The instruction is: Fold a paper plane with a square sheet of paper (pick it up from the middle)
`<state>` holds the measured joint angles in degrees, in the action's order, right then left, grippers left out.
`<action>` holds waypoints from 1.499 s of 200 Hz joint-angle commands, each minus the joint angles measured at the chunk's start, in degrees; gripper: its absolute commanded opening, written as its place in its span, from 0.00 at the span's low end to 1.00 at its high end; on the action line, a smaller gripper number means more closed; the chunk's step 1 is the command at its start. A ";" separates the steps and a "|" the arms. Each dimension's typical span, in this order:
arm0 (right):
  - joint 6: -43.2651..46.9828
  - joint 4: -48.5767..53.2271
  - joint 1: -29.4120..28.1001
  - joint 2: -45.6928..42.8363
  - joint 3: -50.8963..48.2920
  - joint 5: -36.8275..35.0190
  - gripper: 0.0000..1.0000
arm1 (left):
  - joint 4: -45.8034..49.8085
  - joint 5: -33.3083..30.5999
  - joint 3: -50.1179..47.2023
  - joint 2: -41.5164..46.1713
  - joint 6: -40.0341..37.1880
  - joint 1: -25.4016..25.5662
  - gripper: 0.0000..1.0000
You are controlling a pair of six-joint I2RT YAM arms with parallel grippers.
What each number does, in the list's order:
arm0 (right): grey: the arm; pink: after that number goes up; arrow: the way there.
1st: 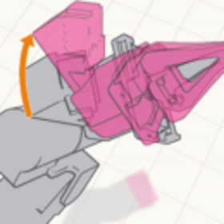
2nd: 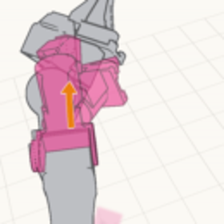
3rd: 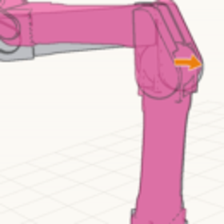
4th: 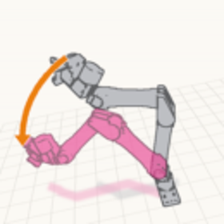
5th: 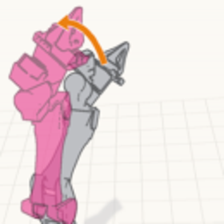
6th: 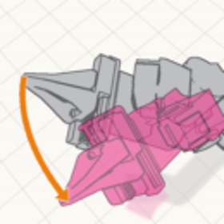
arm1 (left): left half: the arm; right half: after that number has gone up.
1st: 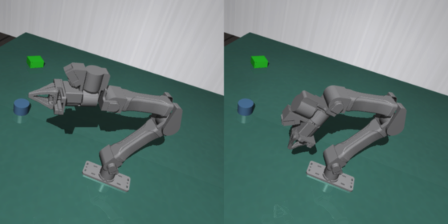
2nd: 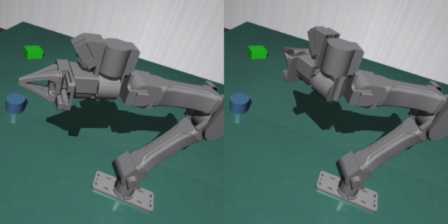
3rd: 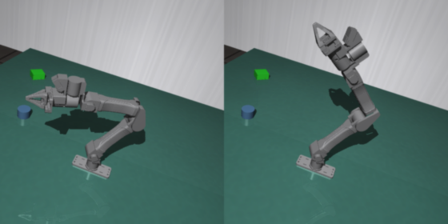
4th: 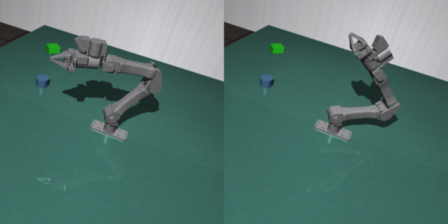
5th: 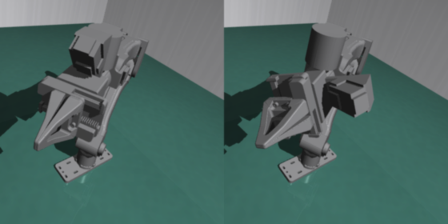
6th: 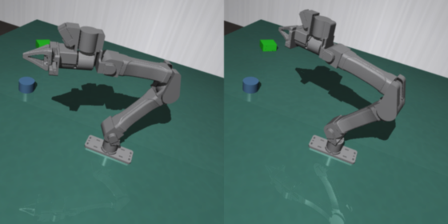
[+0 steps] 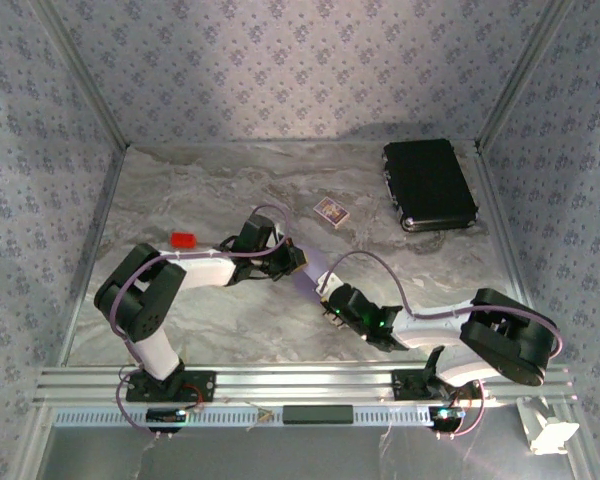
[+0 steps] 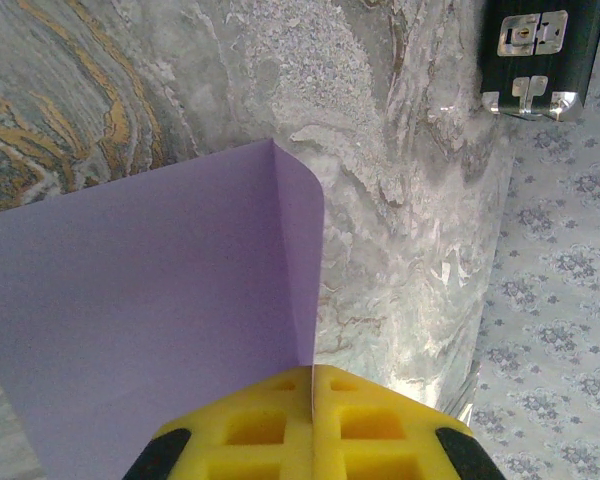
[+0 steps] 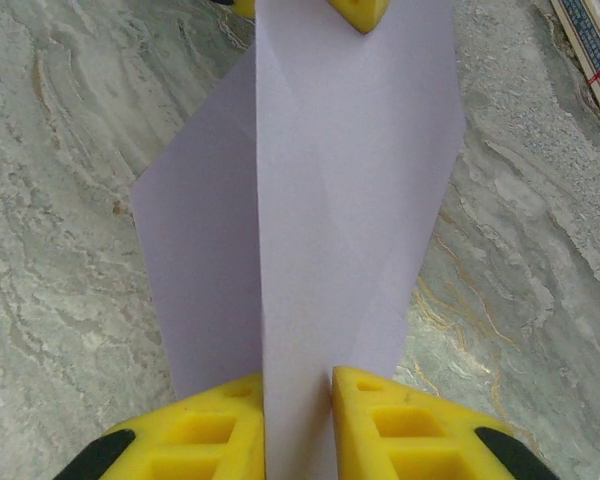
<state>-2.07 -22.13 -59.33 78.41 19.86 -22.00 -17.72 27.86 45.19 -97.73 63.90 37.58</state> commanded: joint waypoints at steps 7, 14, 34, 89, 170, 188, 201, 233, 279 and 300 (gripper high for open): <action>-0.97 -0.37 0.37 -0.45 0.40 0.33 0.19 | 1.05 0.80 0.43 -0.71 -0.97 -0.31 0.02; -0.92 -0.28 0.35 -0.48 0.45 0.37 0.18 | 1.08 0.80 0.43 -0.77 -1.04 -0.23 0.02; -1.03 -0.30 0.38 -0.47 0.49 0.68 0.16 | 0.84 0.73 0.43 -0.84 -0.88 -0.27 0.02; -5.45 -1.30 1.42 0.72 0.36 3.88 0.10 | 3.30 -2.14 0.07 2.39 -1.70 -0.27 0.40; -14.71 -5.01 8.69 1.91 -0.35 17.79 0.04 | 12.22 -10.01 -0.48 10.93 -5.80 -0.38 0.68; -16.29 -5.09 10.17 2.25 -0.18 21.23 0.04 | 12.02 -9.63 -0.48 10.83 -5.76 -0.36 0.67; -17.02 -4.68 10.72 2.62 0.19 22.29 0.05 | 11.87 -9.32 -0.37 10.39 -5.64 -0.32 0.67; -18.13 -3.42 11.14 4.73 1.32 23.70 0.09 | 11.55 -8.36 0.06 9.20 -5.45 -0.34 0.65; -19.18 -2.87 11.24 5.69 2.25 23.98 0.17 | 11.56 -7.82 0.08 8.55 -5.28 -0.28 0.64; -19.29 -2.42 11.18 5.50 2.48 24.32 0.18 | 11.69 -7.60 0.34 8.16 -5.19 -0.28 0.63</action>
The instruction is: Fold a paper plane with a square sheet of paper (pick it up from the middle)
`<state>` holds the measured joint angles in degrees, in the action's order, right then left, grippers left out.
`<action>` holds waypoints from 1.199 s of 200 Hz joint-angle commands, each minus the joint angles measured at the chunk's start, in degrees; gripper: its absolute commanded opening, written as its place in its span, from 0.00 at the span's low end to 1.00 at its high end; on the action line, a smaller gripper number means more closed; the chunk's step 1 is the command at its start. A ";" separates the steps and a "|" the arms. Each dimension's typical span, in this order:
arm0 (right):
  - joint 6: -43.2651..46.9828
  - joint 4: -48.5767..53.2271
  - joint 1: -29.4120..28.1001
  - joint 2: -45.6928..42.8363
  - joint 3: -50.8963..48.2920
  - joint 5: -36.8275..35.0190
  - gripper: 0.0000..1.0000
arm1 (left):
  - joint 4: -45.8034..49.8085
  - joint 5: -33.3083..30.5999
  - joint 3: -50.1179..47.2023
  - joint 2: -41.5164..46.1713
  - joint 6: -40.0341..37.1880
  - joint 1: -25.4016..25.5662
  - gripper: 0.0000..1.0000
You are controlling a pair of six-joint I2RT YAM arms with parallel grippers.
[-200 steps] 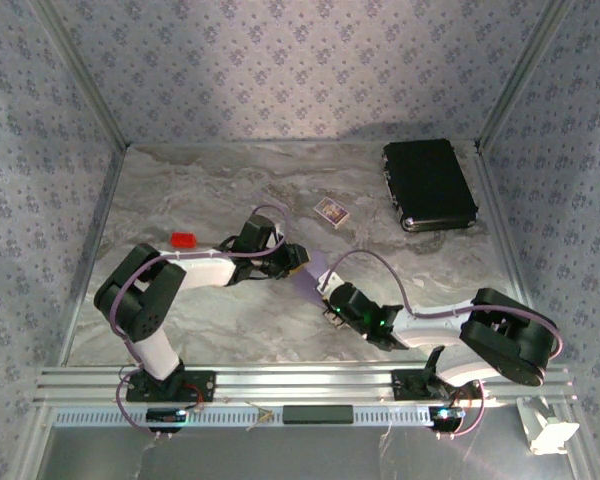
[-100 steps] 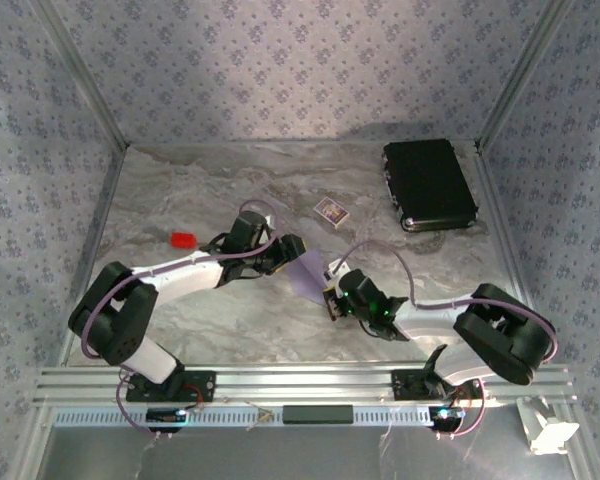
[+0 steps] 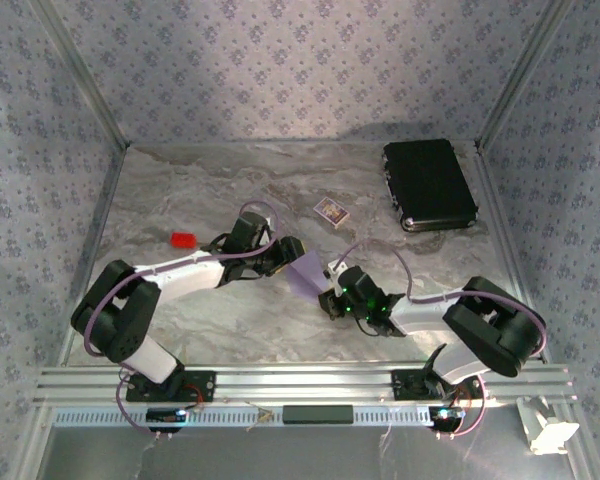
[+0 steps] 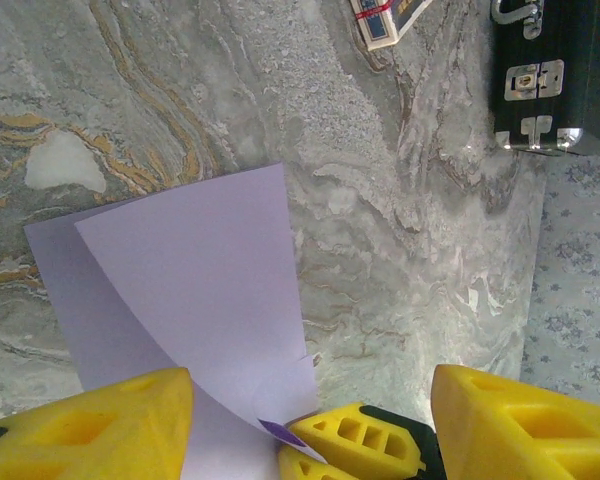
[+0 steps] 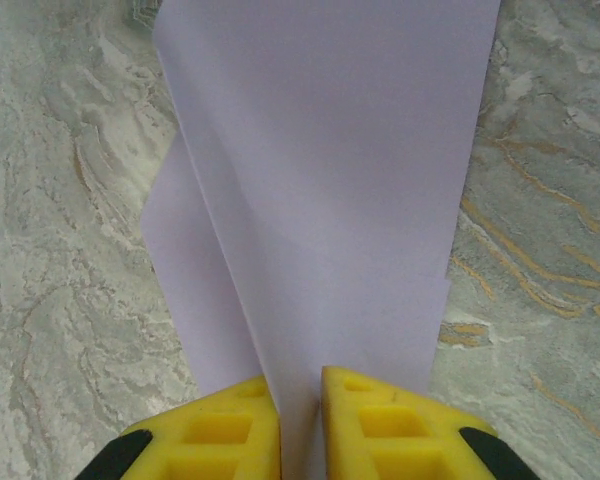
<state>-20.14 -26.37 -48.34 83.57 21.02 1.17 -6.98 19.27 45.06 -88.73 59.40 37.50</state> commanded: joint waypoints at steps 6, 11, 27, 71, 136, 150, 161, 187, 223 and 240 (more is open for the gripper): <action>-1.23 1.91 0.34 0.35 1.46 1.29 0.17 | 0.92 1.11 0.55 -0.94 -0.71 -0.19 0.63; -1.36 1.94 0.33 0.44 1.40 1.45 0.16 | 0.87 1.19 0.60 -1.04 -0.69 -0.22 0.62; -2.15 1.65 0.43 0.61 1.22 1.72 0.14 | 0.75 1.18 0.62 -1.11 -0.60 -0.22 0.58; -5.96 -2.14 1.31 1.68 -0.37 3.54 0.08 | 0.26 0.04 -0.59 -0.31 0.26 -0.22 0.32; -13.01 -9.66 2.52 4.54 -2.70 6.84 0.08 | -3.27 2.67 -0.78 -3.27 1.25 1.19 0.02; -14.70 -11.88 3.09 5.40 -3.43 7.93 0.08 | -4.22 3.38 -0.37 -4.68 1.41 1.78 0.00; -15.39 -12.45 3.40 5.70 -3.53 8.86 0.08 | -5.06 3.88 0.22 -5.92 1.68 2.22 0.00; -17.51 -12.48 3.69 5.98 -3.50 9.47 0.09 | -6.76 5.39 1.88 -9.00 2.09 2.90 0.00; -18.35 -11.80 4.16 6.13 -3.18 10.58 0.10 | -8.37 5.29 2.85 -10.91 2.35 3.56 0.00; -18.77 -11.34 4.63 6.54 -2.81 11.15 0.10 | -8.73 5.17 2.93 -11.67 2.60 3.66 0.00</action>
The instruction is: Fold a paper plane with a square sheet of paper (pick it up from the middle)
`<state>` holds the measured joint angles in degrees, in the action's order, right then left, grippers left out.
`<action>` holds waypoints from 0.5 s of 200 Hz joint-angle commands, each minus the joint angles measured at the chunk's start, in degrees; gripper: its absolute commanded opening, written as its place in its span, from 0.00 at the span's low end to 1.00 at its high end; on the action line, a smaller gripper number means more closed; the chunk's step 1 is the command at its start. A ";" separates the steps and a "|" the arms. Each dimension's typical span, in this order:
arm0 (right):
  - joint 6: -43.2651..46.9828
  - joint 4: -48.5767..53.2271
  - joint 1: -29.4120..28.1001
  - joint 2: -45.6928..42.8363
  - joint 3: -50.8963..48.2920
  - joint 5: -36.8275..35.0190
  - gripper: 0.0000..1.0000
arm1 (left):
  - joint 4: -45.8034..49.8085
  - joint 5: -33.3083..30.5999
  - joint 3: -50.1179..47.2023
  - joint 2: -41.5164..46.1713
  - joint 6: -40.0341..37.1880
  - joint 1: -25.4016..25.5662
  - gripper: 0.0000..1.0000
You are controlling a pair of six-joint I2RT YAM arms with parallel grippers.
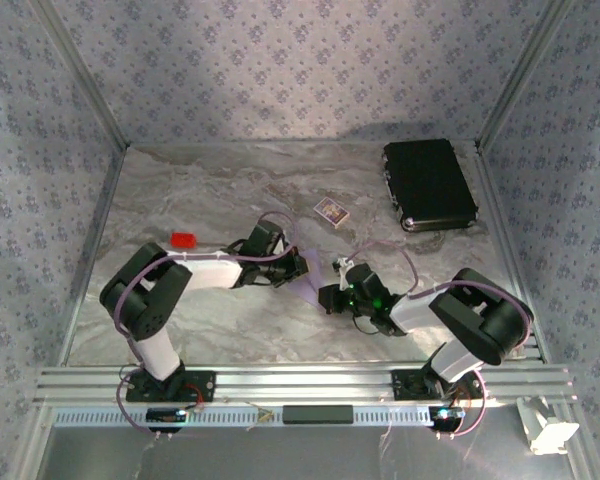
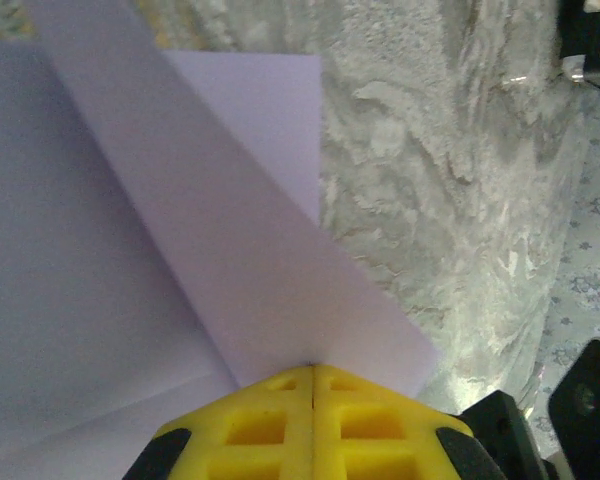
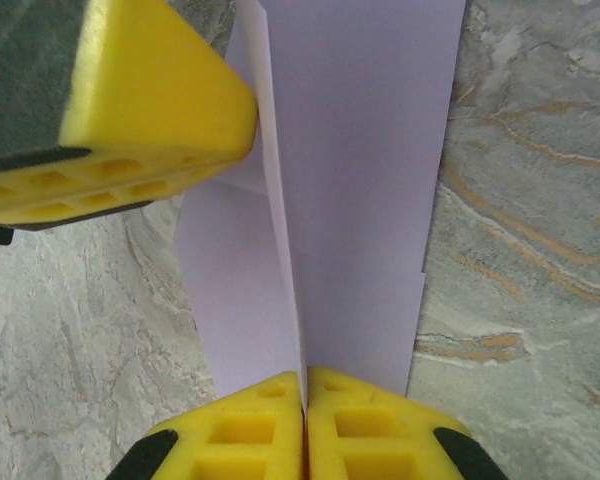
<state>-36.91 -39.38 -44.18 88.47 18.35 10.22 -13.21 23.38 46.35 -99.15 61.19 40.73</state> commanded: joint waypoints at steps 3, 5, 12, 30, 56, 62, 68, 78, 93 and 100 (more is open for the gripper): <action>-2.03 1.66 0.58 1.68 -0.10 2.29 0.10 | -2.70 1.05 1.66 -1.37 0.86 0.42 0.00; -2.03 1.71 0.59 1.68 -0.03 2.38 0.11 | -2.74 1.05 1.67 -1.52 0.90 0.45 0.00; -2.12 1.88 0.75 1.72 0.09 2.61 0.11 | -2.96 1.07 1.73 -1.77 0.98 0.42 0.00; -2.43 2.90 1.26 1.67 0.63 3.67 0.13 | -2.69 1.04 1.82 -2.31 1.04 0.45 0.00; -2.94 4.12 1.64 1.42 1.47 4.71 0.15 | -2.74 0.43 1.61 -3.13 1.04 0.41 0.00; -2.99 4.13 1.71 1.40 1.55 4.85 0.15 | -2.78 0.52 1.72 -3.41 1.04 0.43 0.00; -3.00 4.21 1.69 1.43 1.60 5.07 0.15 | -2.70 0.53 1.83 -3.58 0.99 0.47 0.00; -3.00 4.31 1.82 1.45 1.75 5.33 0.15 | -2.71 0.53 2.07 -3.76 0.87 0.41 0.00; -3.08 4.55 1.99 1.72 2.00 5.84 0.14 | -2.74 0.53 2.15 -3.85 0.76 0.48 0.00; -3.25 4.79 2.08 1.84 2.04 6.10 0.14 | -2.77 0.50 2.10 -3.85 0.71 0.40 0.00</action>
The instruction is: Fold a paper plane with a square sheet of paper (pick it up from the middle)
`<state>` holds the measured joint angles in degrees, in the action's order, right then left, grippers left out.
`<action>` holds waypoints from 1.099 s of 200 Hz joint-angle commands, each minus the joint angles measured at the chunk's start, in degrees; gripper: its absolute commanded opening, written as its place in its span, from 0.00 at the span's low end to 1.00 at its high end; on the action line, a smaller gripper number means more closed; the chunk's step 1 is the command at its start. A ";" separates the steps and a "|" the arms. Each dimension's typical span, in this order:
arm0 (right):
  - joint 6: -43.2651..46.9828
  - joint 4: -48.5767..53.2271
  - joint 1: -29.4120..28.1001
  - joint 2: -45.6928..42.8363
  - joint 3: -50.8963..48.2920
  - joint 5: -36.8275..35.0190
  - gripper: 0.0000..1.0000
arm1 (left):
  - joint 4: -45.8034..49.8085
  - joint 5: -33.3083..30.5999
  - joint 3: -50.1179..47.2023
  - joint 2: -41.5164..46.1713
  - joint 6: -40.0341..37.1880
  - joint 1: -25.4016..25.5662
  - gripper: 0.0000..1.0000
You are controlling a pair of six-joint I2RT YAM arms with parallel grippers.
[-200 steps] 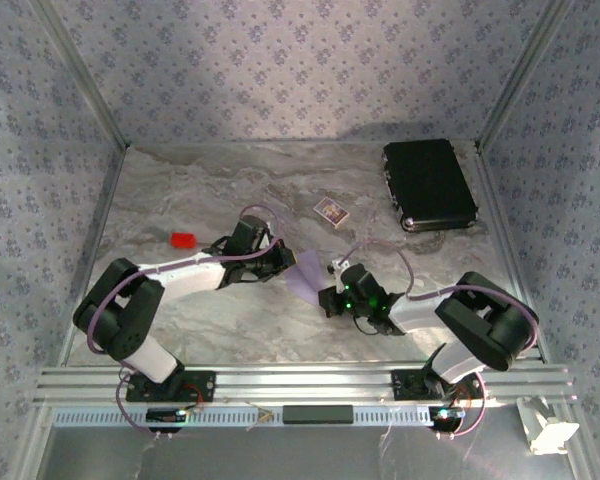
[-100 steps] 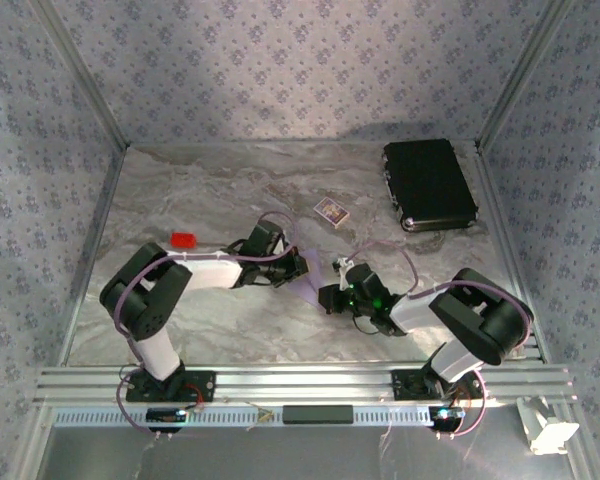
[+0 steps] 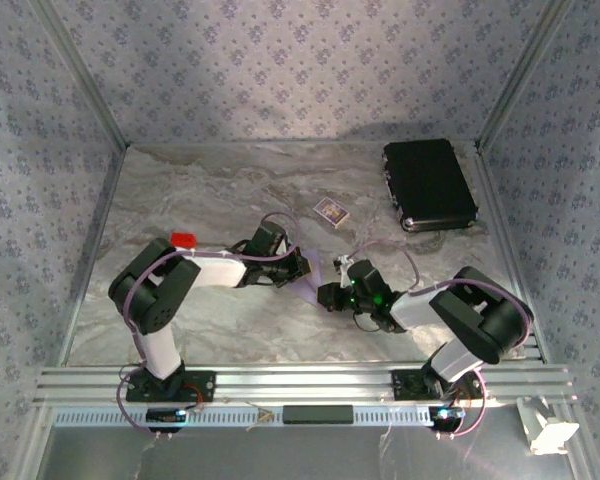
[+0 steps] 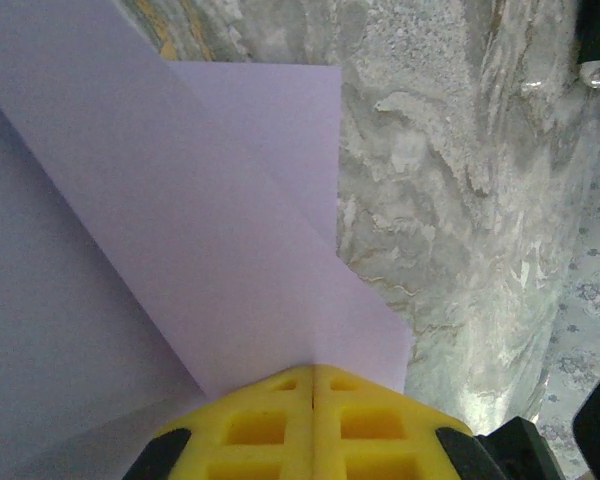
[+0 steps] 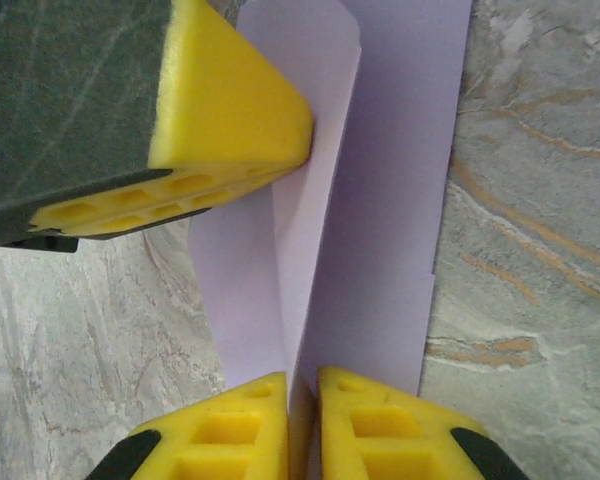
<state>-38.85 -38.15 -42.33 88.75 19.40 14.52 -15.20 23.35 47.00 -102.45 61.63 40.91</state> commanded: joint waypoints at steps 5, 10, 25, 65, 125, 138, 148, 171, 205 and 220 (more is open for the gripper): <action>-1.44 3.68 0.27 1.53 0.98 1.81 0.13 | -0.71 0.47 1.43 -0.55 0.25 0.27 0.00; -1.57 3.65 0.29 1.58 0.91 1.62 0.13 | -0.66 0.49 1.42 -0.55 0.21 0.23 0.00; -1.88 3.73 0.36 1.60 0.81 1.64 0.10 | -0.70 0.46 1.42 -0.64 0.16 0.29 0.00; -3.55 4.37 0.57 2.29 0.79 1.30 0.07 | -0.71 0.73 1.78 -1.64 -0.10 0.30 0.00; -5.34 5.93 0.87 4.14 1.57 1.96 0.06 | -0.88 0.90 2.47 -2.84 -0.28 0.28 0.00; -5.36 6.23 0.88 4.28 1.73 1.92 0.06 | -0.81 0.86 2.53 -2.93 -0.39 0.27 0.00; -5.58 6.61 0.95 4.39 1.80 1.85 0.06 | -0.77 0.83 2.71 -3.08 -0.50 0.27 0.00; -5.82 7.17 1.11 4.42 1.95 2.15 0.06 | -0.38 0.82 2.97 -3.36 -0.81 0.29 0.00; -5.97 7.65 1.27 4.51 1.93 2.44 0.06 | 0.51 0.82 3.59 -4.02 -1.33 0.31 0.00; -6.08 7.81 1.36 4.51 1.99 2.57 0.06 | 0.86 0.81 3.88 -4.42 -1.55 0.30 0.00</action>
<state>-44.16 -36.77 -40.77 90.39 20.95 16.64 -15.11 23.42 49.23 -105.80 61.36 40.91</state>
